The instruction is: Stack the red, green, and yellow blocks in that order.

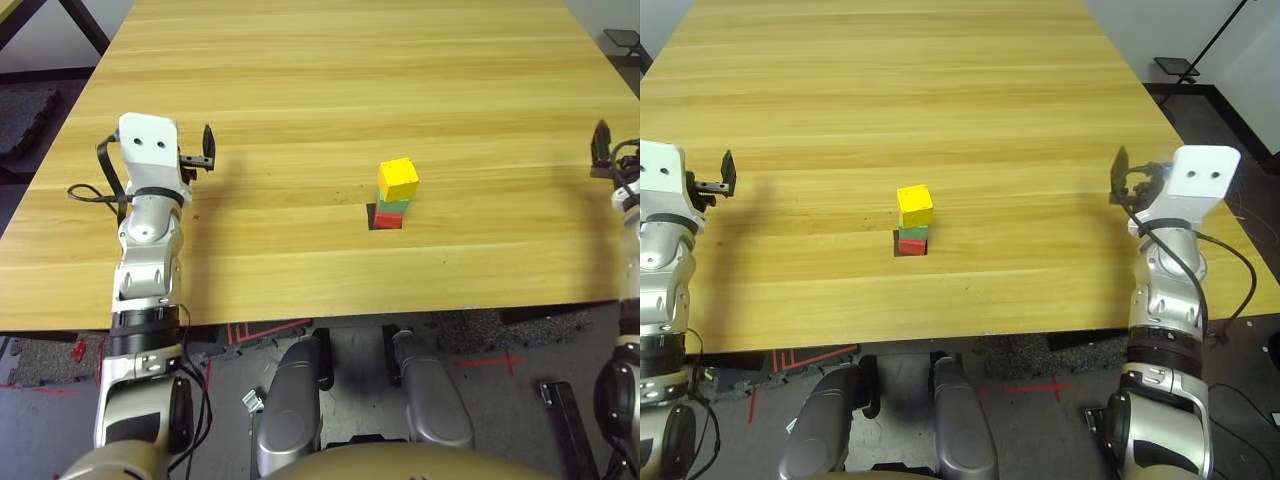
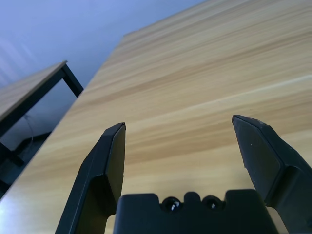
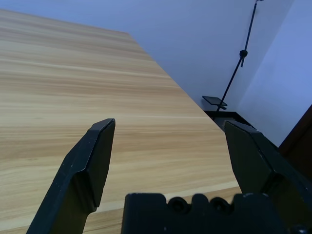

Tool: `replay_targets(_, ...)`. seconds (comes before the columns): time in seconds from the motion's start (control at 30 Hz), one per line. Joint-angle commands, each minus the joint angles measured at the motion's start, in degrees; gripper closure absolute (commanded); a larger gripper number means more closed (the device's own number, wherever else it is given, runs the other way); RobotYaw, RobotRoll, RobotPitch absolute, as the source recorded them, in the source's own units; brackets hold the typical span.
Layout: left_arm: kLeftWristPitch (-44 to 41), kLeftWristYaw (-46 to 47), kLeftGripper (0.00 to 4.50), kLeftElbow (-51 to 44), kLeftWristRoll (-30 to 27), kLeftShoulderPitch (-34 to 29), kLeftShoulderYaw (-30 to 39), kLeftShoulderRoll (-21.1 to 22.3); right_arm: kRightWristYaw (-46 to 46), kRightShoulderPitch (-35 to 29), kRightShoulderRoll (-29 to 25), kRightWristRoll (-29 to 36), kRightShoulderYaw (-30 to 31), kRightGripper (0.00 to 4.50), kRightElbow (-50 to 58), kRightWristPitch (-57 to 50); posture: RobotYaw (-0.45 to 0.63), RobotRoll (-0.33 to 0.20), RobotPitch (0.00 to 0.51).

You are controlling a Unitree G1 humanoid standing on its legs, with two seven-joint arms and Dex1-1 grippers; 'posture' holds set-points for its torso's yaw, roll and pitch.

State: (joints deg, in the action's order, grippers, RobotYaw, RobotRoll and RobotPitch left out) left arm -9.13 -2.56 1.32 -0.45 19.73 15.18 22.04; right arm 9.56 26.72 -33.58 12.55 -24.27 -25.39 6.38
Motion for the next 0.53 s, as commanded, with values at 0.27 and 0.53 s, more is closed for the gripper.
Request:
replay_targets(0.27, -1.65, 0.11, 0.04, -1.93, 0.10, -0.56, -1.35, -1.51, 1.51, 0.24, -3.99, 1.36, -3.96, 0.00, -2.54, 0.77, 0.12, 0.045, 0.293)
replay_targets(0.53, -0.62, -0.56, 0.04, 0.80, 0.13, 1.75, -1.59, -0.50, 1.82, -1.04, -4.43, 1.40, -4.56, 0.00, -0.13, -0.20, 0.11, 0.041, 0.290)
